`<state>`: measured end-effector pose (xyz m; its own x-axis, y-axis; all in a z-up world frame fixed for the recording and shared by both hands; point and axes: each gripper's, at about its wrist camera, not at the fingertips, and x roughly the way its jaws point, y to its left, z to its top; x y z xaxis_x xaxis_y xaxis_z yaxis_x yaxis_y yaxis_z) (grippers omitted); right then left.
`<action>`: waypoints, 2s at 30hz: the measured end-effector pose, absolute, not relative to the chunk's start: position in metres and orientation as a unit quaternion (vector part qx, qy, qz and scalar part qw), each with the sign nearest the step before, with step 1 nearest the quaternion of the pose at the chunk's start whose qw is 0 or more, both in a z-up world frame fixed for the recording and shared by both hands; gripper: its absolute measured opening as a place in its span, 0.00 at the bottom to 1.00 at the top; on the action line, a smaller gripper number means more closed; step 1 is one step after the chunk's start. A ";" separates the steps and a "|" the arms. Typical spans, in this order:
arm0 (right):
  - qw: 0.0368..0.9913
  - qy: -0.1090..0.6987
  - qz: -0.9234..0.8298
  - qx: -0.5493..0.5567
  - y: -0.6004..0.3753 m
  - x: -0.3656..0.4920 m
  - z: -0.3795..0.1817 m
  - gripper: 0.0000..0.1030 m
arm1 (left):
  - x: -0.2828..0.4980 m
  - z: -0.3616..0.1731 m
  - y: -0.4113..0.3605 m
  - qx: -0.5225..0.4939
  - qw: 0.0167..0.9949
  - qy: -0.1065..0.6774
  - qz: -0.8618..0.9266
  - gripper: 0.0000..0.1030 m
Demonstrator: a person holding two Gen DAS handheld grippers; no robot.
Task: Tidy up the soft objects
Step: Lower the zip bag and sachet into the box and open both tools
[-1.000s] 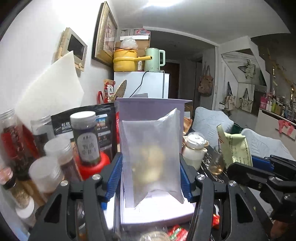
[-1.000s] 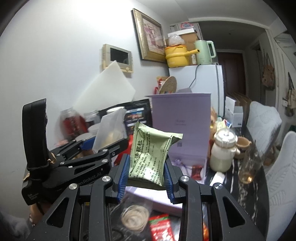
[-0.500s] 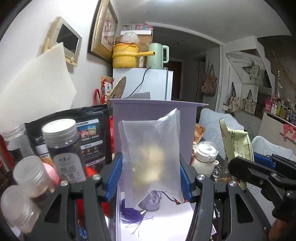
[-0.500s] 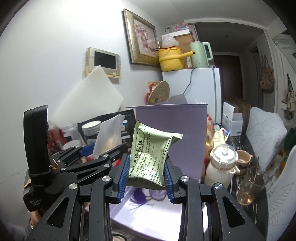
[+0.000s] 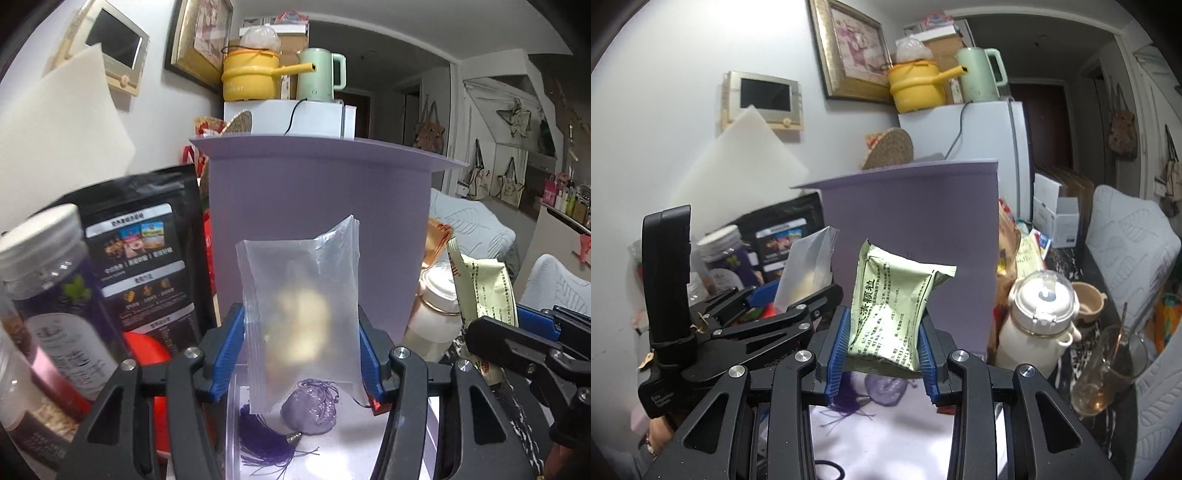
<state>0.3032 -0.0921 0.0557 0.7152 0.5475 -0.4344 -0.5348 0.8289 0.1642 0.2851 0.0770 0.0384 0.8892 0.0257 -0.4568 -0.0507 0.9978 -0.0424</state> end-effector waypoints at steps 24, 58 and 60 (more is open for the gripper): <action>0.900 0.355 0.252 -0.009 -0.080 0.365 -0.015 0.34 | 0.341 -0.032 0.067 0.012 0.939 0.342 0.049 0.54; 0.892 0.403 0.203 -0.018 -0.087 0.373 -0.030 0.57 | 0.345 -0.029 0.059 0.020 0.932 0.354 0.073 0.80; 0.893 0.405 0.197 -0.017 -0.091 0.370 -0.027 0.57 | 0.340 -0.025 0.056 0.019 0.934 0.351 0.070 0.80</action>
<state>0.3701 -0.0909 -0.0271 0.5948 0.3384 -0.7292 -0.3656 0.9217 0.1295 0.3404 0.0562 -0.0255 0.7437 0.1440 -0.6528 -0.1169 0.9895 0.0851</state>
